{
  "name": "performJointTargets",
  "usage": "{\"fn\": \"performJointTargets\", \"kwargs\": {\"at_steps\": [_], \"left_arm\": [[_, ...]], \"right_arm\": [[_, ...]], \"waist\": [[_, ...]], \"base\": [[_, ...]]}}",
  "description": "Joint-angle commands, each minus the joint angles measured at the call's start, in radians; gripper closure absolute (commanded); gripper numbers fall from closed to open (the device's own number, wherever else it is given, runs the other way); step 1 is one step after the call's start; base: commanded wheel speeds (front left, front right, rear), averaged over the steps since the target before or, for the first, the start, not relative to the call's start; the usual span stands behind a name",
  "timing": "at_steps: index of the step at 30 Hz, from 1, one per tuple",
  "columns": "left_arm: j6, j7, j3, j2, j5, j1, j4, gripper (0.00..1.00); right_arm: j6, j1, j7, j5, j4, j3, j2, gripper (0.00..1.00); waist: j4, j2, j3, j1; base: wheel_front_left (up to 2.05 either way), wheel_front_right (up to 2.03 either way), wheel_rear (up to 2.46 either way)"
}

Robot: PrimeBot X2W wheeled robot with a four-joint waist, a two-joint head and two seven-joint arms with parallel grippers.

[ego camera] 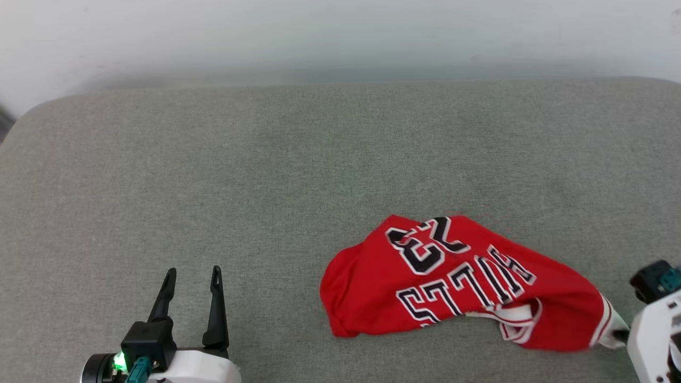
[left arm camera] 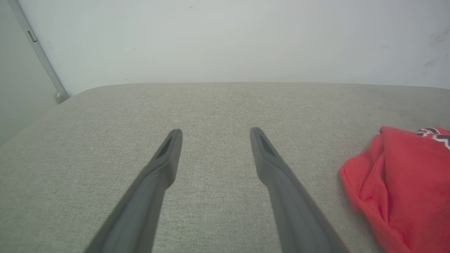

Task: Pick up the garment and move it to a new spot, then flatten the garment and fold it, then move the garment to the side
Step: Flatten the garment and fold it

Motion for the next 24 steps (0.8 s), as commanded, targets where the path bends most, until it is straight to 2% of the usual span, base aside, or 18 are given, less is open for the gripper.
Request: {"fn": "performJointTargets", "kwargs": {"at_steps": [1, 5, 6, 7, 13, 18, 21, 24], "left_arm": [[-0.002, -0.003, 0.003, -0.001, 0.004, -0.012, 0.001, 0.00], [-0.007, -0.003, 0.008, -0.001, 0.009, -0.007, 0.004, 0.00], [-0.006, -0.003, 0.009, -0.001, 0.010, -0.002, 0.005, 0.00], [-0.005, -0.003, 0.009, -0.001, 0.011, 0.003, 0.006, 0.00], [-0.006, -0.003, 0.006, -0.001, 0.012, 0.014, 0.006, 0.00], [-0.003, -0.003, 0.003, -0.001, 0.016, 0.022, -0.005, 0.00], [-0.005, -0.003, 0.001, -0.001, 0.020, 0.023, -0.010, 0.00], [-0.008, -0.003, 0.000, -0.001, 0.022, 0.025, -0.015, 0.00]], "right_arm": [[-0.001, 0.026, -0.011, -0.007, 0.031, -0.017, 0.011, 1.00], [-0.001, 0.050, -0.051, -0.013, 0.065, -0.053, 0.047, 1.00], [-0.001, 0.048, -0.071, -0.013, 0.062, -0.065, 0.055, 0.84], [-0.001, 0.046, -0.095, -0.016, 0.055, -0.078, 0.061, 0.00], [-0.001, 0.058, -0.221, -0.061, -0.029, -0.182, 0.081, 0.00], [-0.001, 0.093, -0.284, -0.119, -0.132, -0.282, 0.106, 0.00], [-0.001, 0.123, -0.334, -0.186, -0.214, -0.364, 0.144, 0.00], [-0.001, 0.158, -0.385, -0.253, -0.293, -0.439, 0.208, 0.00]], "waist": [[0.003, 0.0000, 0.002, 0.0000], [0.002, 0.0000, -0.004, 0.0000], [-0.001, 0.0000, -0.007, 0.0000], [-0.002, 0.0000, -0.012, 0.0000], [-0.009, 0.0000, -0.050, 0.0000], [-0.013, 0.0000, -0.072, 0.0000], [-0.016, 0.0000, -0.084, 0.0000], [-0.016, 0.0000, -0.093, 0.0000]], "base": [[0.00, 0.00, 0.00], [0.00, 0.00, 0.00], [0.00, 0.00, 0.00], [0.00, 0.00, 0.00], [0.00, 0.00, 0.00], [0.00, 0.00, 0.00], [0.00, 0.00, 0.00], [0.00, 0.00, 0.00]]}}
